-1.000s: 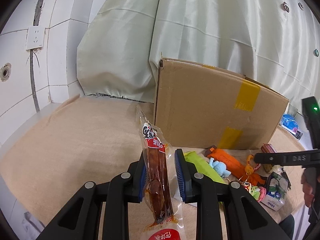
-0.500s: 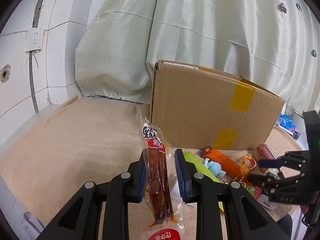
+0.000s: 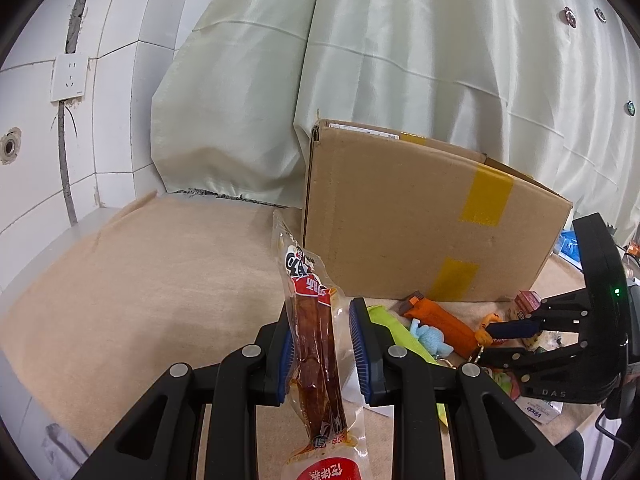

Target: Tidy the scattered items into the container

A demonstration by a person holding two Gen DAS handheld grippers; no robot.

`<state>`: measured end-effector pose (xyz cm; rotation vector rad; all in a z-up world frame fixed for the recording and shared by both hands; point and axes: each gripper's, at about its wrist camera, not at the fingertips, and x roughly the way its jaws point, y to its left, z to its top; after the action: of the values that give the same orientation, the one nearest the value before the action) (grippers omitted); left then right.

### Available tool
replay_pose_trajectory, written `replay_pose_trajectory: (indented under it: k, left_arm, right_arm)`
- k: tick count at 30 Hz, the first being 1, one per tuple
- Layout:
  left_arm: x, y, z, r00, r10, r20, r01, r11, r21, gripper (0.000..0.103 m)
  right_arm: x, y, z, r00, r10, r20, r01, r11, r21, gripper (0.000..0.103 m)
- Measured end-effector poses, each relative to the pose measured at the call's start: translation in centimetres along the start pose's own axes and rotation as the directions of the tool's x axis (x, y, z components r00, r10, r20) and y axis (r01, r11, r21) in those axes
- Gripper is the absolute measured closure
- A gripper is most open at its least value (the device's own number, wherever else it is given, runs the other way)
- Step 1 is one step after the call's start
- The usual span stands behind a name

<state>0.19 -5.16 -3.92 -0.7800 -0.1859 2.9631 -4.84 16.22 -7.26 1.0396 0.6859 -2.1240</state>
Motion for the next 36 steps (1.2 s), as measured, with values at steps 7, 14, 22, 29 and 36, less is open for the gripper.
replay_pose_trajectory:
  k: [7, 14, 22, 29, 36]
  left_arm:
    - [0.0, -0.1, 0.1, 1.0, 0.001, 0.0, -0.001, 1.0, 0.004, 0.077]
    - [-0.1, -0.6, 0.2, 1.0, -0.004, 0.005, 0.004, 1.0, 0.011, 0.077]
    - [-0.4, -1.3, 1.0, 1.0, 0.0, 0.019, 0.0, 1.0, 0.028, 0.077]
    - [-1.1, -2.1, 2.6, 0.999, -0.002, 0.049, 0.0, 0.999, 0.041, 0.077]
    - [-0.8, -3.2, 3.0, 0.999, -0.004, 0.049, 0.001, 0.998, 0.062, 0.077]
  right_arm:
    - [-1.8, -0.6, -1.0, 0.997, -0.017, 0.072, 0.013, 0.998, 0.064, 0.077]
    - [-5.1, -0.8, -0.9, 0.981, -0.037, 0.193, 0.01, 0.99, 0.138, 0.089]
    - [-7.1, -0.3, 0.3, 0.93, -0.078, 0.36, -0.013, 0.97, 0.243, 0.09]
    - [-10.7, -1.0, 1.2, 0.875, -0.126, 0.468, -0.022, 0.955, 0.296, 0.09]
    - [-11.7, -0.9, 0.1, 0.853, -0.177, 0.491, -0.009, 0.935, 0.354, 0.09]
